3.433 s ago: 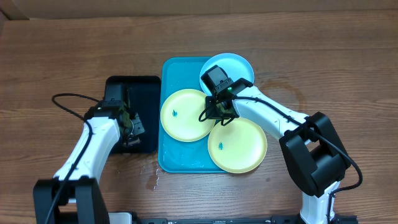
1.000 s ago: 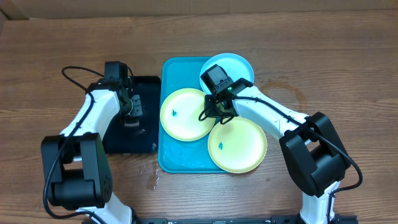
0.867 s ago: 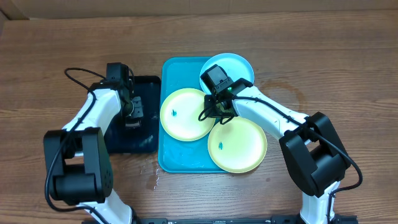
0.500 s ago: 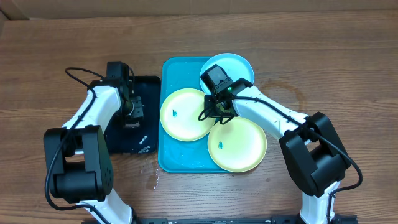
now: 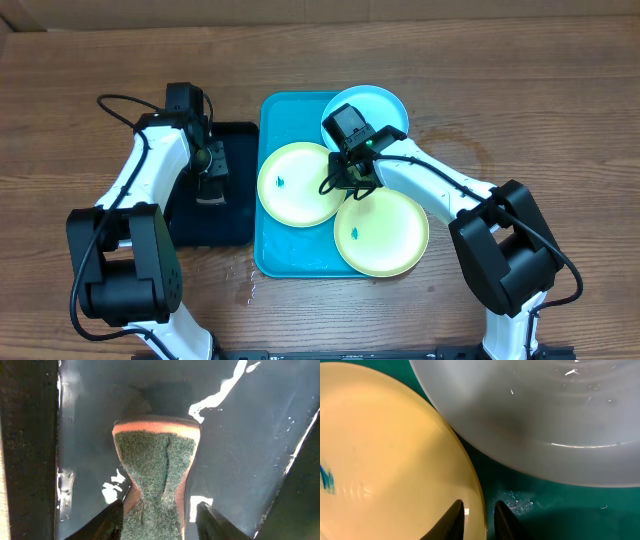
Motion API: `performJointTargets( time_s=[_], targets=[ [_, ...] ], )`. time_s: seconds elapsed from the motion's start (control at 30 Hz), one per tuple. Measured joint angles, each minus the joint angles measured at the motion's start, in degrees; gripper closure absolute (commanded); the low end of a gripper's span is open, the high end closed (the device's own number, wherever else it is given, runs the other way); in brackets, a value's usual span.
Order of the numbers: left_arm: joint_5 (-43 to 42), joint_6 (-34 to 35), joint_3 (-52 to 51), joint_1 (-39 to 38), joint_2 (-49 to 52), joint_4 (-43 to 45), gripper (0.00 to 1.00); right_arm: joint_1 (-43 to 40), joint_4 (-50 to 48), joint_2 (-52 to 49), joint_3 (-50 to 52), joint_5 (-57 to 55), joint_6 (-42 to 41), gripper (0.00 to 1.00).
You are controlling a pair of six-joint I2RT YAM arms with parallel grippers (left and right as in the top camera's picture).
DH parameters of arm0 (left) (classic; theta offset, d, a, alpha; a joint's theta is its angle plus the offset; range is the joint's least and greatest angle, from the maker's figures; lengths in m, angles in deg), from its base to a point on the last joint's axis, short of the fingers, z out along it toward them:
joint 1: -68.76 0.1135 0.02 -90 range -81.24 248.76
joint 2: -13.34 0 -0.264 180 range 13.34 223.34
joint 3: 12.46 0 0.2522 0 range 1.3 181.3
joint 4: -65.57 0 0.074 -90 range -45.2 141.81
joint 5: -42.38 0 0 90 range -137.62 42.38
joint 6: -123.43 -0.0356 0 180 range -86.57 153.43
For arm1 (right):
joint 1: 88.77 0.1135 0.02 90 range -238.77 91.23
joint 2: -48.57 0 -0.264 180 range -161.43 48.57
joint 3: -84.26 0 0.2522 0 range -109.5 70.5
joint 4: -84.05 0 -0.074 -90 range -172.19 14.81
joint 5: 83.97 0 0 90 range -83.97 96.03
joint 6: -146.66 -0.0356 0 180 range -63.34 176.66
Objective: Clean dirty plates on tray and stack at the side
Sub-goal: 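Lift the sponge with the left gripper and carry it toward the yellow plate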
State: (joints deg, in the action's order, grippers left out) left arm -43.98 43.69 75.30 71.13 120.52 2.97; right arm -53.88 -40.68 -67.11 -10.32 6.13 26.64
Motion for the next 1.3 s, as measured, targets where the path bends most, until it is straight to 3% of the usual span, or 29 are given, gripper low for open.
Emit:
performJointTargets(
  time_s=[0.33,0.5,0.63,0.73,0.83,1.0,1.17,1.23,1.3],
  targets=[
    [0.0,0.3,-3.7,0.0,0.0,4.2,0.67,0.0,0.0,0.0,0.0,0.0,0.0,0.74],
    [0.1,0.4,-5.2,0.0,0.0,6.1,0.95,0.0,0.0,0.0,0.0,0.0,0.0,0.74],
    [0.0,1.2,-5.3,0.0,0.0,6.7,0.96,0.0,0.0,0.0,0.0,0.0,0.0,0.73],
    [0.0,1.4,-5.2,0.0,0.0,6.2,0.96,0.0,0.0,0.0,0.0,0.0,0.0,0.59],
    [0.0,1.4,-4.1,0.0,0.0,2.1,0.96,0.0,0.0,0.0,0.0,0.0,0.0,0.55],
    [-0.3,1.4,-0.3,0.0,-2.1,-1.8,0.96,0.0,0.0,0.0,0.0,0.2,0.0,0.76],
    [-0.4,1.4,1.4,0.0,-12.4,-1.9,0.96,0.0,0.1,0.0,0.0,1.5,-0.2,0.95],
    [-0.6,1.4,2.0,0.0,-16.7,-2.1,0.96,-0.1,0.2,0.0,0.0,1.6,-0.1,0.95],
    [-1.3,1.4,2.5,0.0,-20.6,-2.2,0.96,-0.3,0.3,0.0,0.0,2.0,0.0,0.80]
  ],
)
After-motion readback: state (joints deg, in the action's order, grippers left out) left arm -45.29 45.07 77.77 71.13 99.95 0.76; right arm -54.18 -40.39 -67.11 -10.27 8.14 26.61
